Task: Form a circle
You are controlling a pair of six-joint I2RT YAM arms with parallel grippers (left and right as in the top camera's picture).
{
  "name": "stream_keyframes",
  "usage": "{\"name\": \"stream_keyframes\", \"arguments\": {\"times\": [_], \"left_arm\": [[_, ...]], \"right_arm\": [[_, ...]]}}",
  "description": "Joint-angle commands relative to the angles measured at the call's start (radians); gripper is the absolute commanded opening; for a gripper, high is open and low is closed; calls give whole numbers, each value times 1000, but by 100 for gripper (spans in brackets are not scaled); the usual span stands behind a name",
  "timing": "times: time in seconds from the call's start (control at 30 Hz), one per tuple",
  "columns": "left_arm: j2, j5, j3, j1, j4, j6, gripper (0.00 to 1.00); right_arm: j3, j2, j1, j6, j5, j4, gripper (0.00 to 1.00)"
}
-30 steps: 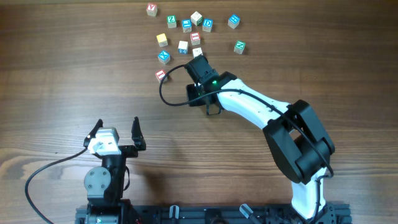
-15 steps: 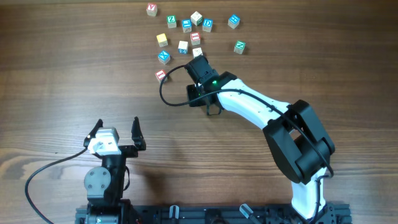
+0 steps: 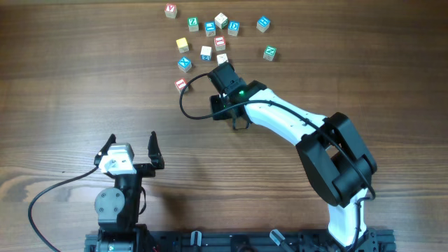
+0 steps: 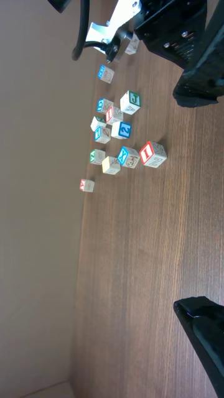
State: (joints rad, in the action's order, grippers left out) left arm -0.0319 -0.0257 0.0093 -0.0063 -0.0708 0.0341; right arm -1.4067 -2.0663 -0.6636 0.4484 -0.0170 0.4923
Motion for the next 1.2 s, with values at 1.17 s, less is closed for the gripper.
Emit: {"name": "stream_keyframes", "arguments": {"times": [1.17], "left_arm": [[3, -2, -4, 5, -1, -16, 100]], "right_arm": [[8, -6, -5, 0, 18, 11, 29]]}}
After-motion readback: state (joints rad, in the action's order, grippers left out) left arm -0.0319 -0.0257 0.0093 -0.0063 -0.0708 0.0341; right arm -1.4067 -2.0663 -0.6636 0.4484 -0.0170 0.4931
